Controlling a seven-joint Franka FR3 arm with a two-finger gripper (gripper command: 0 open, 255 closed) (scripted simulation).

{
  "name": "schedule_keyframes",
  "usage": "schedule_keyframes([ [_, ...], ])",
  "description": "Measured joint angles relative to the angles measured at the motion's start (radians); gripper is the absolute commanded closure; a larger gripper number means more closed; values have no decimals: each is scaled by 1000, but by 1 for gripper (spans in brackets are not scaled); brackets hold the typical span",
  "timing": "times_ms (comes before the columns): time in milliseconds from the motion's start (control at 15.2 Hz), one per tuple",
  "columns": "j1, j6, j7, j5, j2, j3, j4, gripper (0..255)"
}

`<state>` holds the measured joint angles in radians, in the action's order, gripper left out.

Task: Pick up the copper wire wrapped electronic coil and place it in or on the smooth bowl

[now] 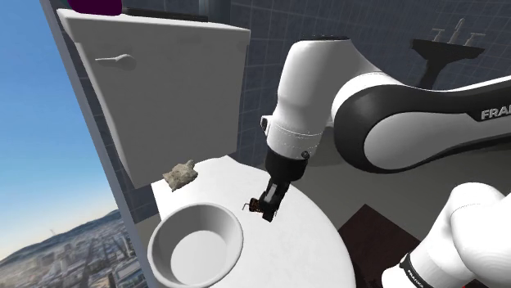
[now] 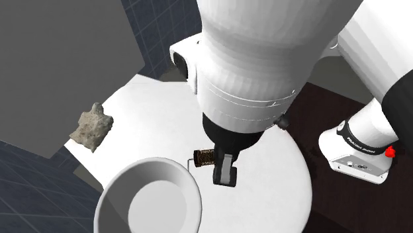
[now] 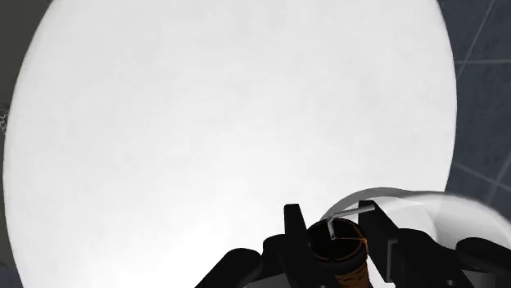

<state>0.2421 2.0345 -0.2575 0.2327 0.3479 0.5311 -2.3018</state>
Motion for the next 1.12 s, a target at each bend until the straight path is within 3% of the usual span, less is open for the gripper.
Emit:
schedule_keyframes([
  [396,-25,15,-157,-148,-273,97,239,255],
  [660,-1,-12,-256,-267,-448,124,409,255],
  [1122,16,52,-292,-314,-512,123,395,255],
])
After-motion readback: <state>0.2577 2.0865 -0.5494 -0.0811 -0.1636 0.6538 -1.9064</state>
